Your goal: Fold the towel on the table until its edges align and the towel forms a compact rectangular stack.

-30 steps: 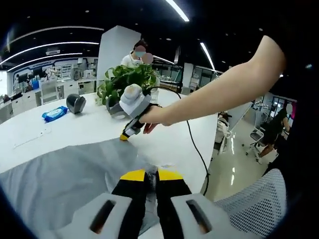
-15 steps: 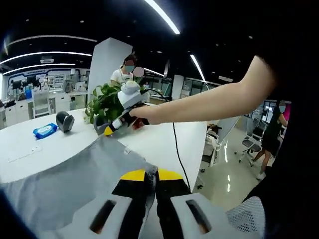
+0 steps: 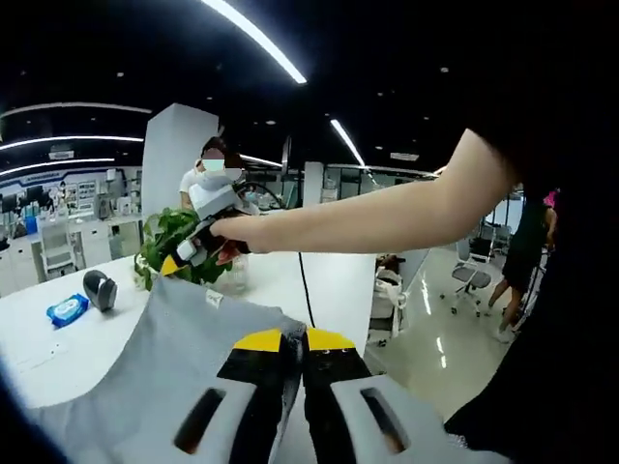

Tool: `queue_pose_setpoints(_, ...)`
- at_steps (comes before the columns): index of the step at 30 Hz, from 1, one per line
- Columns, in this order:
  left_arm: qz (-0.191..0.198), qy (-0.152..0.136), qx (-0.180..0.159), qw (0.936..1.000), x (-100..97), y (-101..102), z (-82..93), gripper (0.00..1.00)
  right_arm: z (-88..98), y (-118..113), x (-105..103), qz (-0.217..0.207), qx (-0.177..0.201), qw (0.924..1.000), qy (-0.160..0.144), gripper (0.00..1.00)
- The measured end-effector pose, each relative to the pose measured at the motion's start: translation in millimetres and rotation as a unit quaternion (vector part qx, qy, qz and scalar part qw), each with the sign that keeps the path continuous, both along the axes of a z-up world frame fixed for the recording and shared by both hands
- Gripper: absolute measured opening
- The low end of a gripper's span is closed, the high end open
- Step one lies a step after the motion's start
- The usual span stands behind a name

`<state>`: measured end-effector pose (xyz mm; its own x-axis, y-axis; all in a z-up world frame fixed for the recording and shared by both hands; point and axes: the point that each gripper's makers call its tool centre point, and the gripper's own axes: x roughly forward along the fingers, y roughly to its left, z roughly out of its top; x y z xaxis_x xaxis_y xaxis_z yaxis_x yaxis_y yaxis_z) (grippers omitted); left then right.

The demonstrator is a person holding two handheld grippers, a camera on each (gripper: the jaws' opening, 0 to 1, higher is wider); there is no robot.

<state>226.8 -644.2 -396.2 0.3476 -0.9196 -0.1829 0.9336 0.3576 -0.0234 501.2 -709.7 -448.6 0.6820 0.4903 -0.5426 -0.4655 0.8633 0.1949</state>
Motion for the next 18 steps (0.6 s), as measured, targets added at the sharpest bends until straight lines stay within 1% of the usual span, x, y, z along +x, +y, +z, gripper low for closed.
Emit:
queue_pose_setpoints(5,-0.013,-0.014,-0.005,0.9998,-6.6,-13,14.4,0.06,24.0,-2,1,-0.011,0.022,0.9996,-0.011,0.02)
queue_pose_setpoints(7,-0.019,-0.029,-0.008,0.9994,-9.2,-17,22.2,0.06,33.8,-4,1,-0.010,0.018,0.9996,-0.019,0.02)
queue_pose_setpoints(9,-0.020,-0.040,-0.015,0.9989,-9.2,-18,30.7,0.06,43.8,-10,2,-0.016,0.006,0.9993,-0.034,0.01)
queue_pose_setpoints(11,-0.019,-0.044,-0.025,0.9985,-8.3,-20,39.8,0.06,54.7,-14,1,-0.023,0.006,0.9988,-0.043,0.01)
queue_pose_setpoints(13,-0.019,-0.040,-0.043,0.9981,-8.3,-22,50.5,0.06,68.1,-18,1,-0.031,0.011,0.9980,-0.055,0.01)
queue_pose_setpoints(14,-0.019,-0.040,-0.046,0.9980,-8.3,-22,52.2,0.06,70.5,-19,1,-0.031,0.013,0.9978,-0.057,0.01)
queue_pose_setpoints(15,-0.021,-0.042,-0.051,0.9976,-9.3,-25,58.0,0.06,80.4,-21,2,-0.034,0.019,0.9973,-0.063,0.01)
queue_pose_setpoints(18,-0.026,-0.050,-0.056,0.9969,-10.3,-31,66.0,0.06,93.5,-27,3,-0.037,0.018,0.9966,-0.071,0.01)
